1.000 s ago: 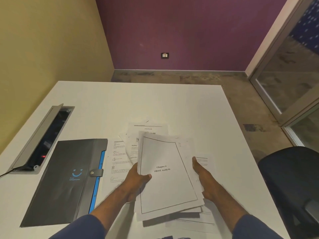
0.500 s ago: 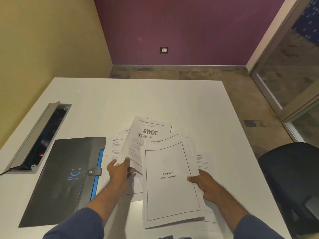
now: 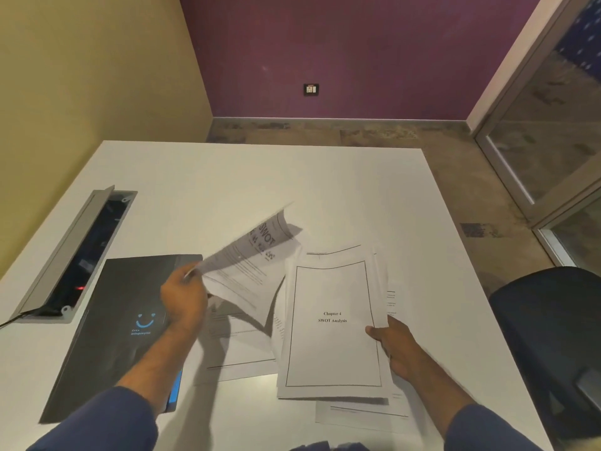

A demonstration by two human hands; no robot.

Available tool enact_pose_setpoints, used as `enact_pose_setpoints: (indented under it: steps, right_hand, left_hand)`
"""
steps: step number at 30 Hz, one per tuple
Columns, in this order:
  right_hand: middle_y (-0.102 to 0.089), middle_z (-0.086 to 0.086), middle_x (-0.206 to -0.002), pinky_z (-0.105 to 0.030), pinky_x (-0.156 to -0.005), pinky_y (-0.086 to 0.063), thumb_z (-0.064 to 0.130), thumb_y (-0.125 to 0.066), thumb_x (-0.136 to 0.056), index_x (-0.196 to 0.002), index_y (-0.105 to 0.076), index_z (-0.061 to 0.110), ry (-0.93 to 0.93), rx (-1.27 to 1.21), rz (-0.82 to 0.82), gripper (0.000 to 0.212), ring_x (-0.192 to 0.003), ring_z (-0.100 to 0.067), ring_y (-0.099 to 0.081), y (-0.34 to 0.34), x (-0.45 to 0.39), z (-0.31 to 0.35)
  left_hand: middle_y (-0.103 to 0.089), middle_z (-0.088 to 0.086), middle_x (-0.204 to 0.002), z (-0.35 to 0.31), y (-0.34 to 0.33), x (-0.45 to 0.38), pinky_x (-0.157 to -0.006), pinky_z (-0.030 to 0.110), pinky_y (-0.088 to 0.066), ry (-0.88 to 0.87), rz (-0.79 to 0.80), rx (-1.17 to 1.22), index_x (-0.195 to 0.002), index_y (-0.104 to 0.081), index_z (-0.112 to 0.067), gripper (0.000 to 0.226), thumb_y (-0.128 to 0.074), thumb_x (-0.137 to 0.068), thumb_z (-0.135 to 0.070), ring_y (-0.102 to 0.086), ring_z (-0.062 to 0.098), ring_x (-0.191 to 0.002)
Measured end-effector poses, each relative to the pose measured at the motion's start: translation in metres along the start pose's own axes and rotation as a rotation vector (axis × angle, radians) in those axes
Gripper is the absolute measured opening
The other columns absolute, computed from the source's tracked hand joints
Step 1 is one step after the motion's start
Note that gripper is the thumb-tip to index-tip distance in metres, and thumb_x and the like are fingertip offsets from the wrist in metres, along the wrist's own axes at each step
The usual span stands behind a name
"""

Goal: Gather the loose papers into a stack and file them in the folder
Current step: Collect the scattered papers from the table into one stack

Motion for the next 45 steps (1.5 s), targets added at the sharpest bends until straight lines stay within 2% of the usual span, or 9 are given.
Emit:
enact_pose_setpoints:
  steps: [3,10,17,22,29,35,38,41,45]
  right_hand:
    - [-0.069,-0.015,-0.113,-0.034,-0.083,-0.052,-0.010,-0.062,-0.086,-0.123,-0.062,-0.001,0.015,-0.015,-0.003,0.039,-0.096,-0.028,-0.065,-0.004,0.002,0.004]
    - [-0.069,-0.017,-0.108,-0.038,-0.082,-0.054,-0.011,-0.060,-0.086,-0.116,-0.064,0.000,0.033,-0.112,0.011,0.032,-0.086,-0.027,-0.066,-0.018,0.007,0.014]
    - [-0.073,-0.011,-0.101,-0.033,-0.067,-0.057,-0.007,-0.061,-0.088,-0.113,-0.065,0.005,0.056,-0.213,0.073,0.028,-0.083,-0.023,-0.070,-0.038,0.016,0.027]
    - [-0.074,-0.015,-0.105,-0.036,-0.065,-0.061,-0.010,-0.062,-0.084,-0.110,-0.070,0.003,0.091,-0.200,0.133,0.031,-0.082,-0.025,-0.073,-0.049,0.025,0.035]
    - [-0.074,-0.014,-0.110,-0.041,-0.078,-0.060,-0.003,-0.062,-0.088,-0.116,-0.070,0.006,0.115,-0.177,0.222,0.030,-0.091,-0.027,-0.072,-0.057,0.040,0.047]
    - [-0.073,-0.010,-0.113,-0.035,-0.073,-0.059,-0.006,-0.058,-0.089,-0.118,-0.068,0.014,0.160,-0.097,0.420,0.037,-0.097,-0.025,-0.072,-0.083,0.066,0.072]
    - [-0.073,-0.009,-0.114,-0.032,-0.071,-0.058,-0.007,-0.057,-0.089,-0.118,-0.067,0.016,0.212,-0.001,0.445,0.039,-0.100,-0.024,-0.071,-0.089,0.076,0.087]
    - [-0.070,-0.008,-0.122,-0.036,-0.085,-0.055,0.023,-0.053,-0.098,-0.126,-0.064,0.017,0.191,-0.045,0.470,0.031,-0.109,-0.024,-0.068,-0.088,0.079,0.100]
    - [-0.062,-0.001,-0.135,-0.036,-0.104,-0.046,0.061,-0.044,-0.090,-0.136,-0.056,0.020,0.187,-0.122,0.553,0.062,-0.125,-0.019,-0.058,-0.087,0.085,0.116]
  left_hand:
    - [-0.065,0.005,-0.087,-0.013,0.011,-0.009,-0.060,0.025,-0.049,0.002,-0.021,0.091,-0.115,-0.070,-0.009,0.024,-0.058,-0.094,-0.008,-0.055,0.011,-0.066]
    - [-0.064,0.007,-0.083,0.020,-0.004,0.011,-0.049,0.027,-0.054,0.274,0.114,0.283,-0.108,-0.062,-0.002,0.016,-0.063,-0.093,-0.006,-0.061,0.023,-0.069]
    - [-0.066,0.014,-0.108,0.079,-0.035,0.114,-0.085,0.048,-0.059,0.377,0.298,0.085,-0.122,-0.060,-0.003,0.029,-0.060,-0.093,-0.006,-0.065,0.034,-0.098]
    - [-0.071,0.009,-0.088,0.067,-0.031,0.133,-0.067,0.036,-0.056,0.318,0.409,-0.058,-0.104,-0.066,-0.006,0.019,-0.067,-0.086,-0.013,-0.068,0.027,-0.074]
    - [-0.057,0.001,-0.122,0.020,-0.019,0.088,-0.080,0.031,-0.051,0.052,0.439,-0.092,-0.129,-0.052,-0.019,0.069,-0.084,-0.073,-0.043,-0.061,0.017,-0.100]
    - [-0.066,0.002,-0.123,-0.016,-0.063,0.068,-0.105,0.041,-0.047,0.377,0.831,0.150,-0.130,-0.052,-0.017,0.066,-0.080,-0.077,-0.044,-0.063,0.023,-0.116]
    - [-0.073,0.000,-0.120,-0.037,-0.079,0.081,-0.097,0.037,-0.054,0.435,1.021,0.349,-0.125,-0.064,-0.012,0.044,-0.076,-0.085,-0.028,-0.067,0.015,-0.116]
    - [-0.070,0.011,-0.125,-0.046,-0.083,0.077,-0.104,0.042,-0.049,0.333,0.999,0.393,-0.127,-0.064,-0.007,0.040,-0.071,-0.089,-0.011,-0.066,0.026,-0.117]
    - [-0.073,0.010,-0.120,-0.055,-0.078,0.072,-0.101,0.047,-0.050,0.155,0.955,0.324,-0.124,-0.066,-0.010,0.039,-0.074,-0.087,-0.017,-0.069,0.029,-0.112]
Point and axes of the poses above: each hand's wrist, its own x-axis away from the middle knuckle, its own y-axis out of the back of the hand, z = x × y, the point moved 9 cm from there along -x, towards the middle knuckle
